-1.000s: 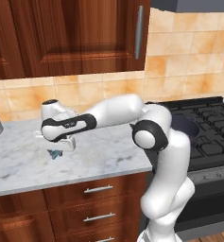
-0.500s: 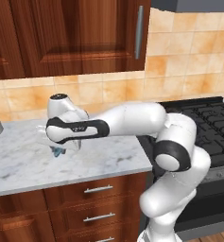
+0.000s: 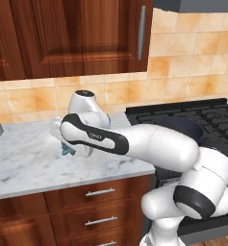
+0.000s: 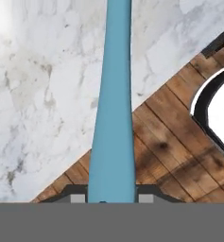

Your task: Put the mushroom and bell pepper in the pot. Retrieve the spatula and lightly stir the vegetables in the pot.

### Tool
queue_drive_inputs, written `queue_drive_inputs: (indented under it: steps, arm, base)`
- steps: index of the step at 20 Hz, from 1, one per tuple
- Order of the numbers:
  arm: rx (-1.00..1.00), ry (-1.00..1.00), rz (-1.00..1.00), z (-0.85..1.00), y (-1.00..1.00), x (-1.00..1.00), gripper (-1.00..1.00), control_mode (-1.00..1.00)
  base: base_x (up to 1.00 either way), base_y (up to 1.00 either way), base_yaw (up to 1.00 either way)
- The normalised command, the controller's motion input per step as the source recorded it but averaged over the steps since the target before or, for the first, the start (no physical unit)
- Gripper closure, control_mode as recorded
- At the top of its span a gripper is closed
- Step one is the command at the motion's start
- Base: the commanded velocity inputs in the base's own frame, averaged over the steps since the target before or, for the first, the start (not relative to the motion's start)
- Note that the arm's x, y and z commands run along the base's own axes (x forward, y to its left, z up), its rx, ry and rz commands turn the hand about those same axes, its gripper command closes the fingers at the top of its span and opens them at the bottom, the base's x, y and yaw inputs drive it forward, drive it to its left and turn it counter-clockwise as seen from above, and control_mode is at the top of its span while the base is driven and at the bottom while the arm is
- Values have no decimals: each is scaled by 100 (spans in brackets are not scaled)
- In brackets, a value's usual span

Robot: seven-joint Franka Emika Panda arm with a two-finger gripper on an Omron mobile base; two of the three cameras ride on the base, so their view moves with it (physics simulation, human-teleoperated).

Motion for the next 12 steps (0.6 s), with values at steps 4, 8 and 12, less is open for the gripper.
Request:
queue_drive_inputs:
  steps: [4, 8, 12]
  arm:
    - [40, 13, -29, 36, -43, -33, 100, -100]
    - [20, 0, -2, 43, -59, -16, 100, -100]
    - [21, 12, 0, 48, -57, -9, 100, -100]
  base:
    - [0, 0, 0]
    - [0, 0, 0]
    - [0, 0, 0]
